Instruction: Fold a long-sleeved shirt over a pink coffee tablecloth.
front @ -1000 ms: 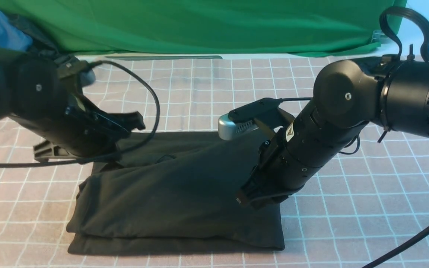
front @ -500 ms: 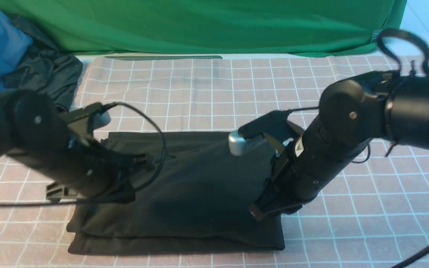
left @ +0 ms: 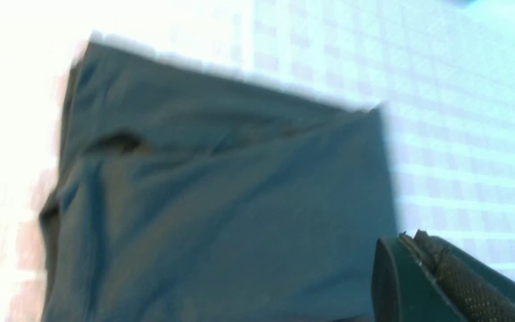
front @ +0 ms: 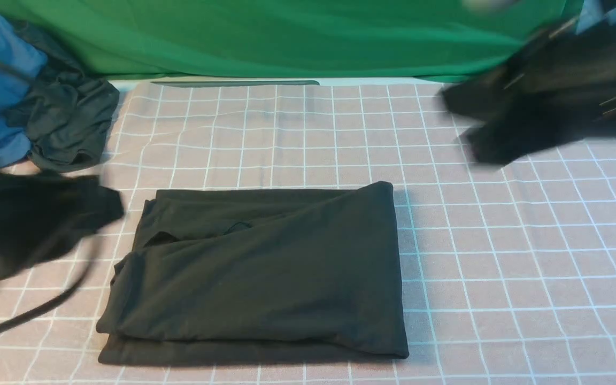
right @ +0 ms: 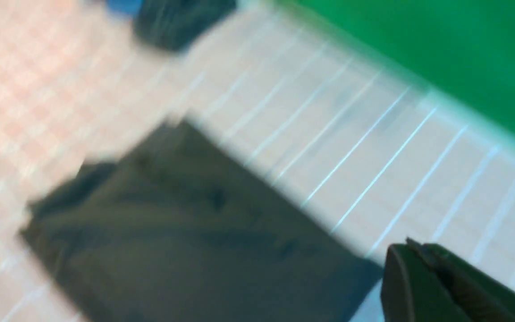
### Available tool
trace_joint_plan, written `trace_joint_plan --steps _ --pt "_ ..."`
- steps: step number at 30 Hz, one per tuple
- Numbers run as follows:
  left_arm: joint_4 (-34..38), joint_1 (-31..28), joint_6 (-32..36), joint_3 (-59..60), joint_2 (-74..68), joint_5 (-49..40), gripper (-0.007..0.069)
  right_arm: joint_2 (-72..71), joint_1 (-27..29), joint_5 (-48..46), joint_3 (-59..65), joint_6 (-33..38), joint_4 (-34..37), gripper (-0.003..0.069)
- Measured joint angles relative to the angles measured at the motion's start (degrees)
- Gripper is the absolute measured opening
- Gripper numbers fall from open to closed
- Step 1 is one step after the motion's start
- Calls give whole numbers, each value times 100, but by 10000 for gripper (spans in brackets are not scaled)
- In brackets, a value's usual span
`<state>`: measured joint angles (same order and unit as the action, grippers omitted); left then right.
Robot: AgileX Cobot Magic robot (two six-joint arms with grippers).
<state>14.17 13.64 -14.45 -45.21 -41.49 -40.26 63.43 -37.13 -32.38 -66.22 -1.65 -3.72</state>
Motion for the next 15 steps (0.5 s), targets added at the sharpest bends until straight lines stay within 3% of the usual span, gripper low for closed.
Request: trace_joint_plan --steps 7,15 --pt "-334 0 -238 16 1492 -105 47 -1528 0 319 272 -1014 -1609 36" --pt "-543 0 -344 473 2287 -156 47 -3226 0 900 1469 -1412 -2242 36"
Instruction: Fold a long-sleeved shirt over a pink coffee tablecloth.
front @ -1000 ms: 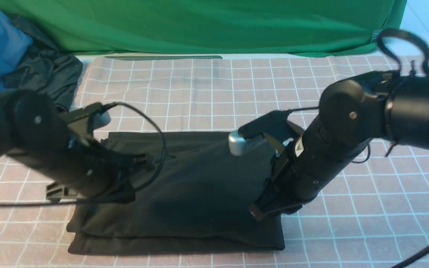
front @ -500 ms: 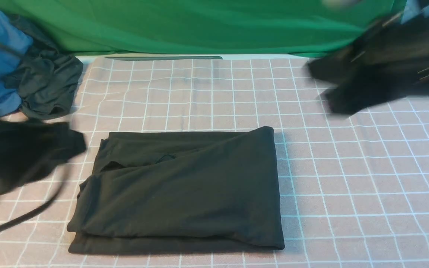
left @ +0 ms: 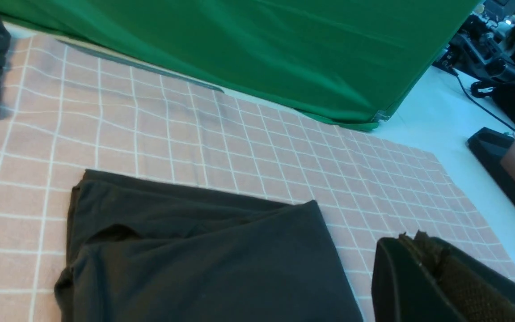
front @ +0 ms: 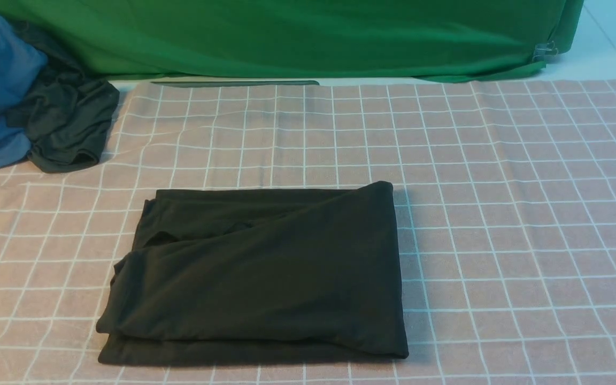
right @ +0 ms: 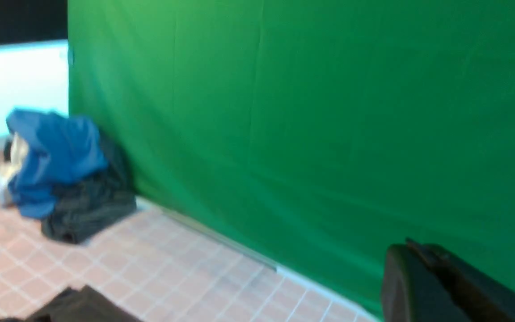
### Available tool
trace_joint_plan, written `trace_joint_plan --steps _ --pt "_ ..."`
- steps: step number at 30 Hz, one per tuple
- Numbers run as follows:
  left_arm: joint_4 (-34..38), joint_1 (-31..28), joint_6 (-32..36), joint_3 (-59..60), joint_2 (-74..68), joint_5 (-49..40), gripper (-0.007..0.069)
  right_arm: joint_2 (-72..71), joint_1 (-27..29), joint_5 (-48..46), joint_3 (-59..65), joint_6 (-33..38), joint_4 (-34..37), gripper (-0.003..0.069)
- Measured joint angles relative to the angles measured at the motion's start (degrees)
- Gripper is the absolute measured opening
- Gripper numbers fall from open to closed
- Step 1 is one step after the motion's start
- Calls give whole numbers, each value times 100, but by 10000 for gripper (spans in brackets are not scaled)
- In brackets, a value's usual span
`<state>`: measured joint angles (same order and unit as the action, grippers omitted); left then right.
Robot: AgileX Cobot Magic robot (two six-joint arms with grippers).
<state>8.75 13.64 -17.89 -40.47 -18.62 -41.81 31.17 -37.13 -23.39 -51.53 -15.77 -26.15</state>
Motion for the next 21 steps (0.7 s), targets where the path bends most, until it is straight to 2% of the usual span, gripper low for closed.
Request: trace_joint_plan --steps 5,8,14,21 --pt "-3 0 -270 592 157 188 47 -1117 0 534 791 -139 -171 36" --pt "136 0 -300 893 157 689 47 -1579 0 592 934 -184 -200 36" --pt "255 0 -338 1035 157 1427 47 -1809 6 631 961 -256 -211 36" --pt "189 0 -368 1060 157 1548 47 -1809 6 620 963 -270 -211 39"
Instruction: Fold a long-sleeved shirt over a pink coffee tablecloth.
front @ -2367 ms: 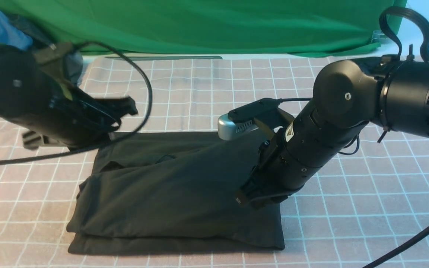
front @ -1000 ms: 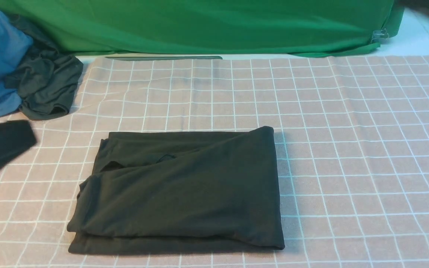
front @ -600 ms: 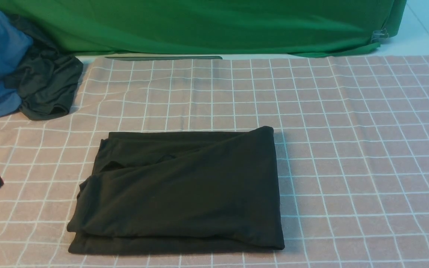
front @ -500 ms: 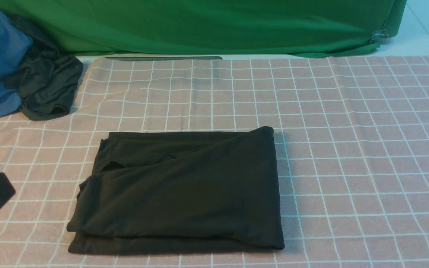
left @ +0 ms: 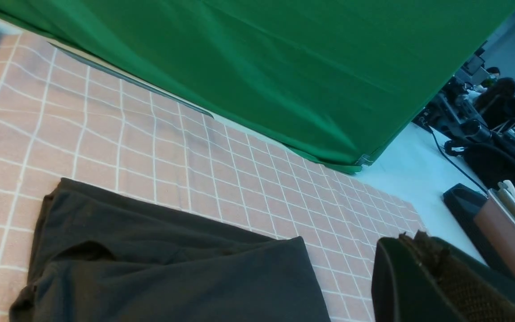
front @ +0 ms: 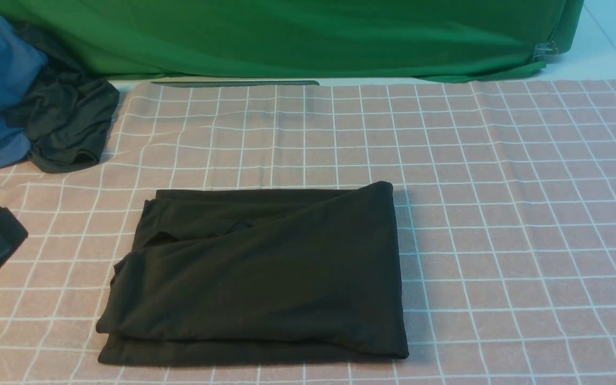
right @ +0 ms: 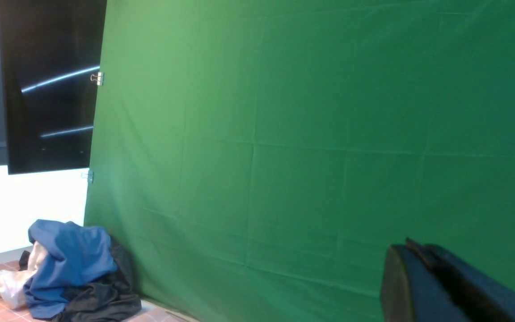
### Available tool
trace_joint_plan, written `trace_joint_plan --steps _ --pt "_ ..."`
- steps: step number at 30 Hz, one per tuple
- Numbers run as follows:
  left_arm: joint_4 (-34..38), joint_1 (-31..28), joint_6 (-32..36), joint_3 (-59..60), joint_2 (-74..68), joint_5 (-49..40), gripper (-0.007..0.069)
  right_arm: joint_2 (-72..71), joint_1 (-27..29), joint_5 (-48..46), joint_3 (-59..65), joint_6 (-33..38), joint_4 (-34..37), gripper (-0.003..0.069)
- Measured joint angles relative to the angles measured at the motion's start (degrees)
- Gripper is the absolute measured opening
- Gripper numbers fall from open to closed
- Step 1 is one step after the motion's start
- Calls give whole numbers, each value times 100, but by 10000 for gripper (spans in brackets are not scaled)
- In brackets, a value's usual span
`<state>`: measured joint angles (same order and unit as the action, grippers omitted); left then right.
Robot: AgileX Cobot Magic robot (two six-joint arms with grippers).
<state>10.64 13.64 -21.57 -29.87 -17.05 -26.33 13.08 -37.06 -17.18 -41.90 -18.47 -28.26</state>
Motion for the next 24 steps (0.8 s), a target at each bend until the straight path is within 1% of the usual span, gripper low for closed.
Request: trace_joint_plan --steps 6,20,24 --pt "-419 0 -12 0 0 0 47 0 0 -43 0 -23 0 44" --pt "-542 0 -19 0 0 -5 47 0 0 -56 0 -50 0 60" --pt "-712 0 94 36 0 112 47 0 0 -61 0 -57 0 69"
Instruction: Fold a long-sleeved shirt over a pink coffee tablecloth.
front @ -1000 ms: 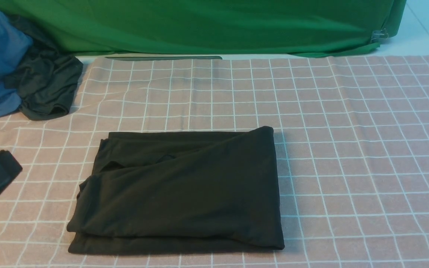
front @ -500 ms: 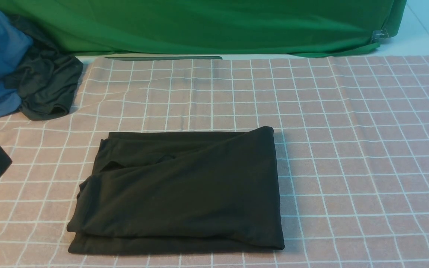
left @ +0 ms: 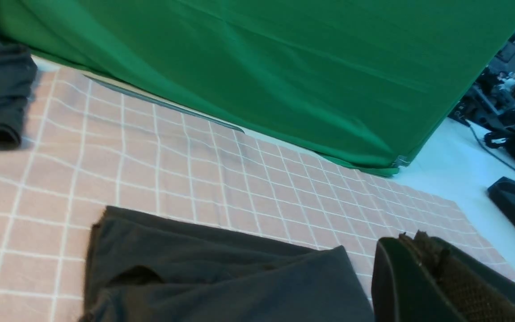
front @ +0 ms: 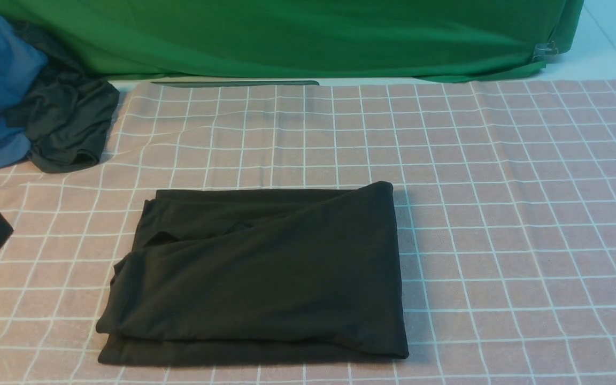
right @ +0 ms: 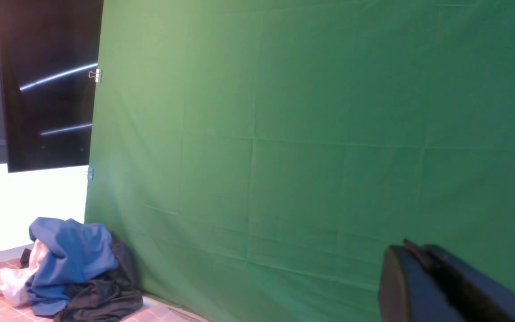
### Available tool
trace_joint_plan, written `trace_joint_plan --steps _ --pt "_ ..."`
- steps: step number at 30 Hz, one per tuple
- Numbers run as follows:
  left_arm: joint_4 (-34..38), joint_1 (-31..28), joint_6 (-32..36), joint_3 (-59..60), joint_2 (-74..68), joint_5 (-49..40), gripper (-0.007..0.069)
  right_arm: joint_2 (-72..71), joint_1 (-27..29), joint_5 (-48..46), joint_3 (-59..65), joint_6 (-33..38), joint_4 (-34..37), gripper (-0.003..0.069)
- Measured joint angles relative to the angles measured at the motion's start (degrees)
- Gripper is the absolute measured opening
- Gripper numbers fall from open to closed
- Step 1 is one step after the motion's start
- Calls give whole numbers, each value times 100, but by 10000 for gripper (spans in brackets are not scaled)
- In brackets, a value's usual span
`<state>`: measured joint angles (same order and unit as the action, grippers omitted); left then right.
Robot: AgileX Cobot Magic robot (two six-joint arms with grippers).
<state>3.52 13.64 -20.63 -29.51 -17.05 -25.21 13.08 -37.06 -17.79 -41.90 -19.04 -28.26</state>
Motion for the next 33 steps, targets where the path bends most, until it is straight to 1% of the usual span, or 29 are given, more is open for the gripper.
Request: trace_joint_plan --steps 3,4,6,8,11,15,17,19,22,33 --pt "-41 -62 146 228 63 489 47 -5 0 -11 0 -2 0 70" --pt "-18 -195 353 516 148 961 47 -5 0 -12 0 -2 0 71" --pt "15 -346 482 792 253 1343 47 -5 0 -12 0 -2 0 73" --pt "44 -739 648 1479 565 1953 47 -5 0 -12 0 -7 0 80" --pt "28 -1163 700 2205 906 2283 47 -11 0 -12 0 -7 0 87" --pt "21 -1541 731 2917 1302 2271 47 -19 0 -12 0 -7 0 90" --pt "3 -1637 752 2974 1512 2003 47 -19 0 -16 0 -7 0 90" --pt "-63 -1655 775 2984 1672 1571 47 -19 0 -16 0 -7 0 92" --pt "-101 -1655 775 2992 1690 1200 47 -19 0 -11 0 -7 0 98" --pt "-119 -1655 780 2992 1704 1149 47 -19 0 -21 0 -9 0 123"
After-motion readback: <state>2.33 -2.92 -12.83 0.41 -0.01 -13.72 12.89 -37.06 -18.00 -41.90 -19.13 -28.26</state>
